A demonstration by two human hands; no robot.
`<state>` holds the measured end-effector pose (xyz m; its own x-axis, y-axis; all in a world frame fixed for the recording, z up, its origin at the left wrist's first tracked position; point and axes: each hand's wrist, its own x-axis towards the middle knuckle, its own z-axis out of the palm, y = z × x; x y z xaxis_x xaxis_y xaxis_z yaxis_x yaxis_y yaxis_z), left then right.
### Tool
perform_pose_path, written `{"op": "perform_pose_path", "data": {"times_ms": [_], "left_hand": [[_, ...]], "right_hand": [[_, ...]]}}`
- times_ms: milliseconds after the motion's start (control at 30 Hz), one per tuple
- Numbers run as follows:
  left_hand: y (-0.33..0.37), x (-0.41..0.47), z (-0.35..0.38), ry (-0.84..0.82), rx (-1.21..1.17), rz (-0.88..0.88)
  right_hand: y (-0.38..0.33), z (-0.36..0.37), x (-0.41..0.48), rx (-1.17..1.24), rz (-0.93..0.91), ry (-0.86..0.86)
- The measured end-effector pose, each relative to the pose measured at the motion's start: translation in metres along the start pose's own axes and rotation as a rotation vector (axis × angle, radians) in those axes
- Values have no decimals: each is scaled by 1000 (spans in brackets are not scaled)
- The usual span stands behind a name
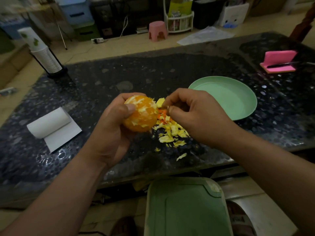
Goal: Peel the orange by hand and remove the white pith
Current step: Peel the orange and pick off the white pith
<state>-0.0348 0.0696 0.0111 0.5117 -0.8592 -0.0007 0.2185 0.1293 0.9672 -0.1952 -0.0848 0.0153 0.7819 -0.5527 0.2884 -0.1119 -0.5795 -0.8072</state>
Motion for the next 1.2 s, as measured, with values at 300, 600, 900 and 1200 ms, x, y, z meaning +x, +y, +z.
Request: {"op": "perform_pose_path", "data": {"times_ms": [300,600,900,1200], "left_hand": [[-4,4,1,84,41,-52],[-5,4,10,109,185,-85],[9,10,28,149,281,-97],[8,12,25,142,47,-278]], "right_hand": [[-10,1,-4,-154,-155,-6],[-8,4,-2,-514,-327,55],[-12,10,10,-565,-300,88],[8,8,14,-277,-121,47]]}}
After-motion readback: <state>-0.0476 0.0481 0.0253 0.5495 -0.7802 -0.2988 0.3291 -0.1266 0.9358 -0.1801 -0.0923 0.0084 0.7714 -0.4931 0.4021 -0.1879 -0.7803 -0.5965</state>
